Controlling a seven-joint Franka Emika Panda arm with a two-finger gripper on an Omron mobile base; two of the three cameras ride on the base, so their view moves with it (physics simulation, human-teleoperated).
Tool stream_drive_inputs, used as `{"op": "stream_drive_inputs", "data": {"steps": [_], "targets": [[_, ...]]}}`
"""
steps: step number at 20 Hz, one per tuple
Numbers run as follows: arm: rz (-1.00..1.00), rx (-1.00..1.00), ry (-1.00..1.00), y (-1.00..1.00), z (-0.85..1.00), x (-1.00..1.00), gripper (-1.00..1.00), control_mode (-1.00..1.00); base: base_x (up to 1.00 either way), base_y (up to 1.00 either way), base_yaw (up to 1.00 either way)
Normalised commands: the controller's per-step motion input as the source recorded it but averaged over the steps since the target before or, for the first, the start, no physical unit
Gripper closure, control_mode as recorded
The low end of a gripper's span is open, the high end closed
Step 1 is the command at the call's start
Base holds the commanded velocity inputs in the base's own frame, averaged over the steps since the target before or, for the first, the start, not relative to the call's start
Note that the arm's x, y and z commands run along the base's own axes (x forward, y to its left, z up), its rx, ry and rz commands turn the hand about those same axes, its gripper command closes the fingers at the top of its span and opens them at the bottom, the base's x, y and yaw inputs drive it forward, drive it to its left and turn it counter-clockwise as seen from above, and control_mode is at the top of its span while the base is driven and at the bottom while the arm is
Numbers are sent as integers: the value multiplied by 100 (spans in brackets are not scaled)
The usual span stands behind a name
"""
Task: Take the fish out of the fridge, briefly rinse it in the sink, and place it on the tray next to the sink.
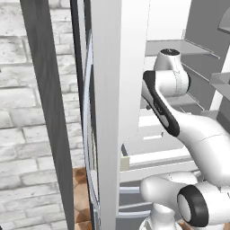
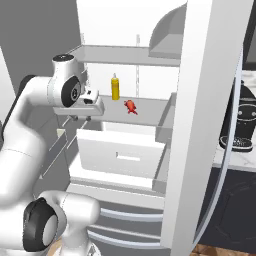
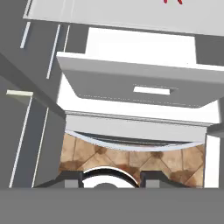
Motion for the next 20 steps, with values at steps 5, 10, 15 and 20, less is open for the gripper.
{"op": "stream_drive_inputs", "data": {"steps": [5, 10, 15, 20], "targets": [[-1, -6, -31, -1, 0, -12, -100, -100, 0, 0, 0], [-3, 0, -39, -38, 14, -10, -100, -100, 0, 0, 0], [-1, 6, -12, -63, 13, 16, -100, -100, 0, 0, 0], [1, 9, 0, -58, 14, 48, -100, -100, 0, 0, 0]]}}
